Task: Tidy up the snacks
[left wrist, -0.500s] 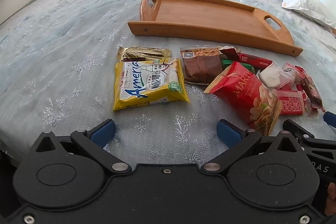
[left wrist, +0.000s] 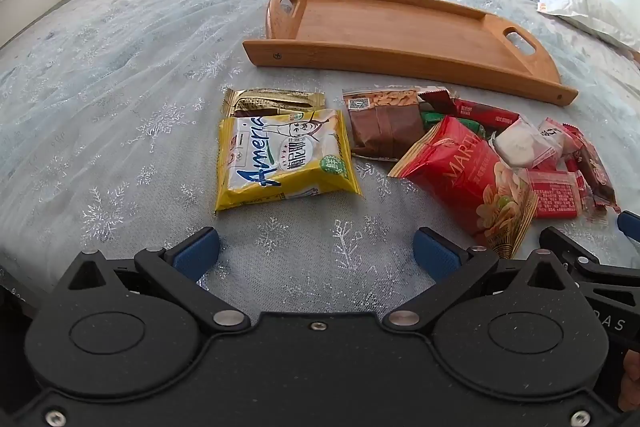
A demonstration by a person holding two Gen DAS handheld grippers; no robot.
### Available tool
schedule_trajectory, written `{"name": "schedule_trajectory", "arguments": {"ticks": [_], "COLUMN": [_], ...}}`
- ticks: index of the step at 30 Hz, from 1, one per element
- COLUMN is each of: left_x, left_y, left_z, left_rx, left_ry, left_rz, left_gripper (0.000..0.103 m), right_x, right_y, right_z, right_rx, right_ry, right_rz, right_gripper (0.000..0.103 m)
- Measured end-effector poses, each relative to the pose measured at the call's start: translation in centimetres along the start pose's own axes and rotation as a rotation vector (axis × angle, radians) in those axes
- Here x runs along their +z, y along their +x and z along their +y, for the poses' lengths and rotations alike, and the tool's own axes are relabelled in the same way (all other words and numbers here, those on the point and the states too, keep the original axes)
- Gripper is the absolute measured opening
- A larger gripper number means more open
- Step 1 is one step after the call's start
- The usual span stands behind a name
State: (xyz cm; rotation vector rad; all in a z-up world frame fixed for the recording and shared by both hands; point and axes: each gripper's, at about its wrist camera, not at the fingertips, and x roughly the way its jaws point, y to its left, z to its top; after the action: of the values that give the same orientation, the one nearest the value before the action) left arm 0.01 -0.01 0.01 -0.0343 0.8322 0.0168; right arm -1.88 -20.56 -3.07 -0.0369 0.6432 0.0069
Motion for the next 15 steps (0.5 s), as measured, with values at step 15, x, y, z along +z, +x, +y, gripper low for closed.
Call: {"name": "schedule_trajectory", "arguments": {"ticks": [15], "left_x": [-0.01], "left_y": [0.00], "left_z": [-0.01], "left_rx": [0.002], "left_ry": [0.002], "left_rz": [0.000], "left_gripper": [0.103], "right_x": [-0.06], "right_y": [-0.02], "right_z": [0.10], "right_rx": [-0.001], "right_ry": [-0.002], "right_rz": [-0.003], "right_gripper": [0.103]}}
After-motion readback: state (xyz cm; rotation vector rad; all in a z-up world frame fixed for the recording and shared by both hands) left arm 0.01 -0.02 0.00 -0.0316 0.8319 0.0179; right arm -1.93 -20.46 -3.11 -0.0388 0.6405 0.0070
